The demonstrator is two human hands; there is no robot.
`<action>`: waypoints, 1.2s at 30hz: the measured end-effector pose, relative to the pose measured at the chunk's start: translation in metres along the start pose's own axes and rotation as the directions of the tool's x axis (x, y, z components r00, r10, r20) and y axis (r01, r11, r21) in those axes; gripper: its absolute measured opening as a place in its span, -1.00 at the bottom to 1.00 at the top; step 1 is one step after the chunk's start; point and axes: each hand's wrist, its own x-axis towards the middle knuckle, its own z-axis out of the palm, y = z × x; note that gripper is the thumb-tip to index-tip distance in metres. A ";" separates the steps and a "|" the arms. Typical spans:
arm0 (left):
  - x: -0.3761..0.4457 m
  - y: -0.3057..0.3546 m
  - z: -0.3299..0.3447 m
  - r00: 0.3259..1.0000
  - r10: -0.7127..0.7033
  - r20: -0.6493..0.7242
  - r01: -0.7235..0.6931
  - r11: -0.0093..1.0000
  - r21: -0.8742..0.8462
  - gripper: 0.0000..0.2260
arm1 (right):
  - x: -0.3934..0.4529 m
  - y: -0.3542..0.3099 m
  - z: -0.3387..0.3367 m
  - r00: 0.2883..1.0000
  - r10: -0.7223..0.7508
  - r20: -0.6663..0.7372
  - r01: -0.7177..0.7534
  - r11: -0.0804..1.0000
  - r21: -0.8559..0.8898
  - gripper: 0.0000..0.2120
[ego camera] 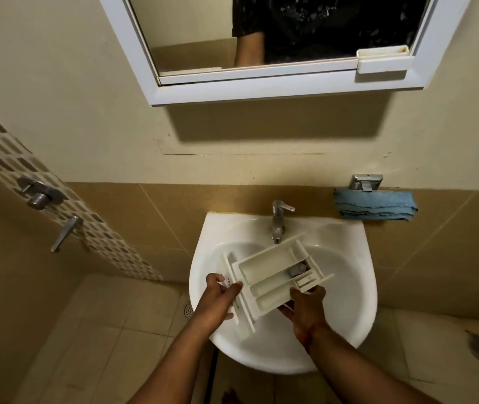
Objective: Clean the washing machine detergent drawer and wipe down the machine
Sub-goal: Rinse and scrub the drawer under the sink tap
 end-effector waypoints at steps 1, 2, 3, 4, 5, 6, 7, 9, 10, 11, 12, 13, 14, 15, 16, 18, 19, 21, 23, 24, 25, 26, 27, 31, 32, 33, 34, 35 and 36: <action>0.004 -0.001 -0.005 0.998 0.016 -0.056 -0.014 0.999 0.040 -0.69 | -0.001 -0.002 0.000 1.000 -0.021 0.004 0.021 0.999 -0.032 -0.64; 0.008 0.000 -0.011 0.989 0.046 -0.142 -0.036 0.997 0.073 -0.69 | -0.001 -0.002 -0.001 0.999 -0.039 0.003 0.039 0.997 -0.059 -0.64; 0.014 0.001 -0.016 0.971 0.082 -0.225 -0.060 0.993 0.100 -0.69 | -0.001 -0.002 -0.002 0.998 -0.058 -0.003 0.058 0.995 -0.080 -0.65; 0.019 0.004 -0.021 0.953 0.121 -0.278 -0.088 0.988 0.128 -0.71 | -0.001 -0.001 -0.002 0.997 -0.076 -0.012 0.074 0.992 -0.102 -0.67; 0.024 0.007 -0.024 0.944 0.164 -0.285 -0.122 0.979 0.161 -0.76 | -0.001 -0.001 -0.002 0.996 -0.090 -0.024 0.087 0.988 -0.126 -0.68; 0.028 0.010 -0.026 0.948 0.200 -0.246 -0.154 0.968 0.197 -0.81 | 0.000 0.000 -0.002 0.994 -0.103 -0.034 0.097 0.984 -0.152 -0.71; 0.031 0.014 -0.026 0.959 0.216 -0.183 -0.175 0.961 0.216 -0.88 | 0.001 0.002 -0.002 0.992 -0.117 -0.041 0.108 0.978 -0.177 -0.73; 0.034 0.022 -0.025 0.978 0.200 -0.050 -0.189 0.967 0.173 -0.86 | 0.002 0.004 -0.001 0.985 -0.159 -0.066 0.138 0.961 -0.240 -0.77; 0.037 0.025 -0.025 0.980 0.197 -0.016 -0.194 0.974 0.122 -0.82 | 0.002 0.004 0.000 0.978 -0.190 -0.083 0.159 0.944 -0.289 -0.79; 0.041 0.029 -0.025 0.983 0.185 -0.004 -0.184 0.981 0.067 -0.81 | 0.002 0.004 0.001 0.969 -0.229 -0.097 0.182 0.918 -0.354 -0.80; 0.044 0.034 -0.024 0.988 0.158 0.004 -0.158 0.987 0.015 -0.82 | 0.003 0.004 0.002 0.958 -0.269 -0.103 0.204 0.885 -0.418 -0.82; 0.050 0.039 -0.023 0.993 0.112 0.027 -0.111 0.994 -0.016 -0.83 | 0.004 0.002 0.003 0.946 -0.307 -0.107 0.223 0.852 -0.474 -0.82; 0.055 0.043 -0.020 0.996 0.053 0.069 -0.052 0.999 -0.015 -0.84 | 0.004 0.000 0.006 0.935 -0.341 -0.103 0.243 0.823 -0.514 -0.82; 0.059 0.048 -0.017 0.992 -0.012 0.124 0.008 1.000 0.029 -0.84 | 0.003 -0.003 0.008 0.926 -0.367 -0.087 0.264 0.796 -0.544 -0.83; 0.061 0.051 -0.014 0.979 -0.078 0.189 0.060 0.993 0.097 -0.82 | 0.003 -0.006 0.011 0.919 -0.390 -0.063 0.287 0.769 -0.572 -0.84; 0.060 0.057 -0.010 0.930 -0.192 0.312 0.120 0.964 0.235 -0.79 | 0.003 -0.012 0.016 0.912 -0.410 0.000 0.320 0.713 -0.624 -0.84; 0.060 0.057 -0.008 0.908 -0.217 0.359 0.118 0.953 0.277 -0.78 | 0.004 -0.013 0.018 0.910 -0.414 0.020 0.328 0.691 -0.645 -0.82; 0.066 0.049 -0.004 0.896 -0.193 0.400 0.061 0.946 0.318 -0.76 | 0.010 -0.014 0.021 0.913 -0.408 0.027 0.317 0.666 -0.675 -0.78; 0.072 0.041 0.002 0.912 -0.144 0.385 0.003 0.938 0.345 -0.75 | 0.019 -0.015 0.021 0.928 -0.371 0.013 0.277 0.668 -0.691 -0.74; 0.075 0.037 0.005 0.921 -0.125 0.369 -0.018 0.932 0.362 -0.75 | 0.022 -0.019 0.021 0.935 -0.353 0.013 0.261 0.667 -0.698 -0.73; 0.077 0.036 0.007 0.927 -0.113 0.357 -0.031 0.927 0.374 -0.74 | 0.024 -0.022 0.022 0.942 -0.336 0.015 0.248 0.663 -0.706 -0.72; 0.079 0.034 0.009 0.931 -0.105 0.351 -0.040 0.923 0.383 -0.74 | 0.025 -0.026 0.022 0.947 -0.320 0.025 0.242 0.660 -0.712 -0.71; 0.080 0.033 0.009 0.934 -0.100 0.342 -0.046 0.918 0.394 -0.74 | 0.024 -0.030 0.025 0.952 -0.304 0.041 0.240 0.655 -0.716 -0.71; 0.084 0.023 0.009 0.953 -0.079 0.291 -0.043 0.921 0.388 -0.75 | 0.021 -0.037 0.032 0.959 -0.254 0.125 0.265 0.647 -0.715 -0.66; 0.084 0.021 0.009 0.958 -0.058 0.281 -0.060 0.917 0.393 -0.76 | 0.022 -0.037 0.033 0.961 -0.249 0.124 0.261 0.652 -0.712 -0.65; 0.085 0.019 0.011 0.962 -0.036 0.272 -0.080 0.911 0.403 -0.77 | 0.024 -0.037 0.033 0.963 -0.244 0.113 0.249 0.656 -0.713 -0.64; 0.086 0.018 0.012 0.965 -0.014 0.262 -0.099 0.906 0.412 -0.78 | 0.026 -0.037 0.033 0.966 -0.238 0.105 0.239 0.655 -0.717 -0.63; 0.086 0.018 0.013 0.968 0.005 0.249 -0.112 0.902 0.418 -0.79 | 0.028 -0.038 0.033 0.968 -0.228 0.103 0.230 0.651 -0.724 -0.62; 0.086 0.017 0.014 0.970 0.017 0.241 -0.120 0.900 0.419 -0.79 | 0.030 -0.038 0.034 0.971 -0.212 0.107 0.222 0.648 -0.729 -0.60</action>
